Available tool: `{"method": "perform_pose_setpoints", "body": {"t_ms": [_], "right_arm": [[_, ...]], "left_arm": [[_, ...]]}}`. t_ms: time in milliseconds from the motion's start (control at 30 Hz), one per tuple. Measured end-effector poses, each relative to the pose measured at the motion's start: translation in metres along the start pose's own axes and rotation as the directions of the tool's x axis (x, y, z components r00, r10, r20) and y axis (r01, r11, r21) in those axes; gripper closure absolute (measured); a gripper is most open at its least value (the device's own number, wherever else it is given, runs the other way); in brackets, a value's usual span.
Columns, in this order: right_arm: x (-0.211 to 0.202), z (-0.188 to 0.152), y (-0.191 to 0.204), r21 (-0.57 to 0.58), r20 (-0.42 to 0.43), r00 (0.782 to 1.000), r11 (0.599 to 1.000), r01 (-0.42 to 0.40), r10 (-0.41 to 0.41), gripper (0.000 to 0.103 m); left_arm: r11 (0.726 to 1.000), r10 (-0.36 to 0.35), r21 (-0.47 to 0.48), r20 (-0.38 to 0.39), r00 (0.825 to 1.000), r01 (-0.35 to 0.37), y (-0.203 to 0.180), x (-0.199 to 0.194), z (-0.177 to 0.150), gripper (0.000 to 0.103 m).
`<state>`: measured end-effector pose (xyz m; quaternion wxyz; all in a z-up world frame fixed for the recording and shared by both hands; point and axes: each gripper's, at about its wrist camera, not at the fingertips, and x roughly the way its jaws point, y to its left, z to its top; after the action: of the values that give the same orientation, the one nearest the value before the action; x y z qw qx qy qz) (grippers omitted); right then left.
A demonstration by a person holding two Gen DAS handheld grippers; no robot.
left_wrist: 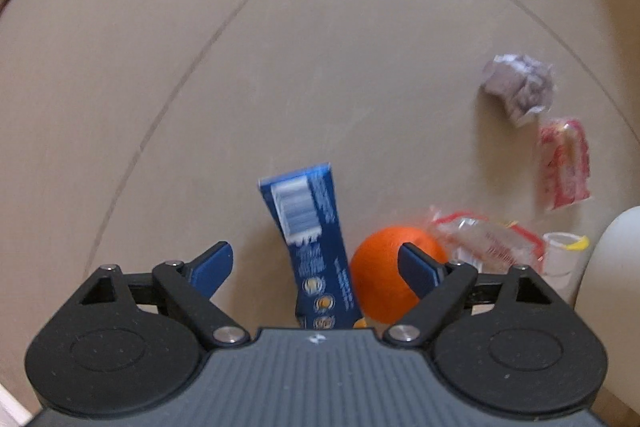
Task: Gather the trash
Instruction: 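Lower the left gripper to the blue juice box and grasp it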
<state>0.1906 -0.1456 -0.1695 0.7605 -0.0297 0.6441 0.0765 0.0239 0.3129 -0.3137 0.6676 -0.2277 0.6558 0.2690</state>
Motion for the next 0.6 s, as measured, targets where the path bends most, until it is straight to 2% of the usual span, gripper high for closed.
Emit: {"method": "perform_pose_setpoints", "body": {"t_ms": [100, 167, 200, 433, 500, 600], "right_arm": [[0.000, 0.000, 0.002, 0.000, -0.001, 1.000, 1.000, 0.006, -0.006, 0.091], [0.001, 0.000, 0.003, -0.002, 0.000, 1.000, 1.000, 0.010, -0.010, 0.091], [0.001, 0.000, 0.003, 0.001, 0.001, 1.000, 1.000, 0.011, -0.011, 0.091], [0.001, -0.001, 0.004, 0.007, 0.006, 1.000, 1.000, 0.012, -0.012, 0.091], [0.001, -0.002, 0.003, 0.008, 0.004, 1.000, 1.000, 0.011, -0.011, 0.091], [0.001, -0.001, 0.003, 0.003, 0.002, 1.000, 1.000, 0.012, -0.012, 0.091]], "left_arm": [[0.999, -0.010, -0.040, -0.003, 1.000, 0.010, 0.005, 0.011, -0.004, 0.025], [0.998, -0.026, -0.053, 0.012, 1.000, 0.026, 0.009, 0.015, -0.005, 0.037], [0.998, -0.021, -0.063, 0.020, 1.000, 0.022, 0.011, 0.016, -0.005, 0.040], [0.992, -0.053, -0.115, 0.034, 0.998, 0.057, 0.019, 0.023, -0.004, 0.044], [0.992, -0.051, -0.119, 0.004, 0.999, 0.051, 0.019, 0.029, -0.005, 0.045], [0.993, -0.039, -0.110, 0.009, 0.999, 0.040, 0.015, 0.032, -0.006, 0.049]]}}
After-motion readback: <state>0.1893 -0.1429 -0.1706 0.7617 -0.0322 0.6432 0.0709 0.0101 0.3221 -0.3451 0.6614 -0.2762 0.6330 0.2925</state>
